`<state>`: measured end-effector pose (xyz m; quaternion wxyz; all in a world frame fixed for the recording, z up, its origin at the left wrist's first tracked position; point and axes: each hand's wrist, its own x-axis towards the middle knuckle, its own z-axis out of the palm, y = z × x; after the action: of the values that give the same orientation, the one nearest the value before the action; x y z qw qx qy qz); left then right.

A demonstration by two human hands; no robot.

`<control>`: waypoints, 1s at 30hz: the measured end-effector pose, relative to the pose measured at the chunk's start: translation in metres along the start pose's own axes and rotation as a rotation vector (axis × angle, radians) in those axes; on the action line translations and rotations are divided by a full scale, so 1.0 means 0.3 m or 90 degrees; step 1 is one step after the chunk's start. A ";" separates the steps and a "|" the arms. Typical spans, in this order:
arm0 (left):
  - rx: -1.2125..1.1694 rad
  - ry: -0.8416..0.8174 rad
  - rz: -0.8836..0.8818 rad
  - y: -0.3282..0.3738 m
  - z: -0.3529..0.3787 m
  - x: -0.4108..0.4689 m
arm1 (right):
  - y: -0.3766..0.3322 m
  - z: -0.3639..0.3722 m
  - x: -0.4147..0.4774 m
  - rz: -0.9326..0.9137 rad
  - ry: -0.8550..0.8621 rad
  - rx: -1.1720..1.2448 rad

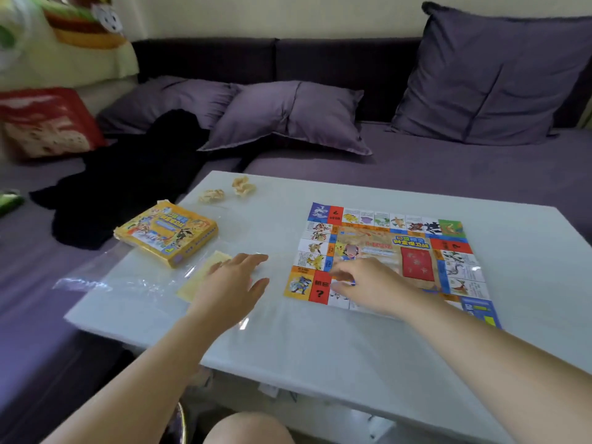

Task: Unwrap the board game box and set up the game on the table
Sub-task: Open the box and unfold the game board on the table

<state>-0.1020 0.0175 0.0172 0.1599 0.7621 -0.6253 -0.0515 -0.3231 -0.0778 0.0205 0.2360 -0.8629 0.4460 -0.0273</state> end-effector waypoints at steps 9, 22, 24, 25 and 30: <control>0.063 -0.028 -0.119 -0.299 -0.051 -0.132 | -0.123 0.202 0.081 0.096 -0.179 -0.202; 0.082 -0.138 -0.087 -0.319 -0.011 -0.076 | -0.298 0.161 0.144 -0.036 -0.032 -0.156; 0.094 -0.132 -0.082 -0.323 -0.003 -0.068 | -0.350 0.161 0.163 -0.092 -0.067 -0.103; 0.097 -0.126 -0.077 -0.323 0.001 -0.066 | -0.373 0.168 0.169 -0.119 -0.092 -0.095; 0.096 -0.088 -0.068 -0.324 0.010 -0.054 | -0.426 0.234 0.182 -0.169 -0.114 -0.167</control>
<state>-0.0151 0.0490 -0.0176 0.0560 0.7989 -0.5953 -0.0651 -0.1755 -0.0309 0.0044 0.1547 -0.9364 0.3053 0.0771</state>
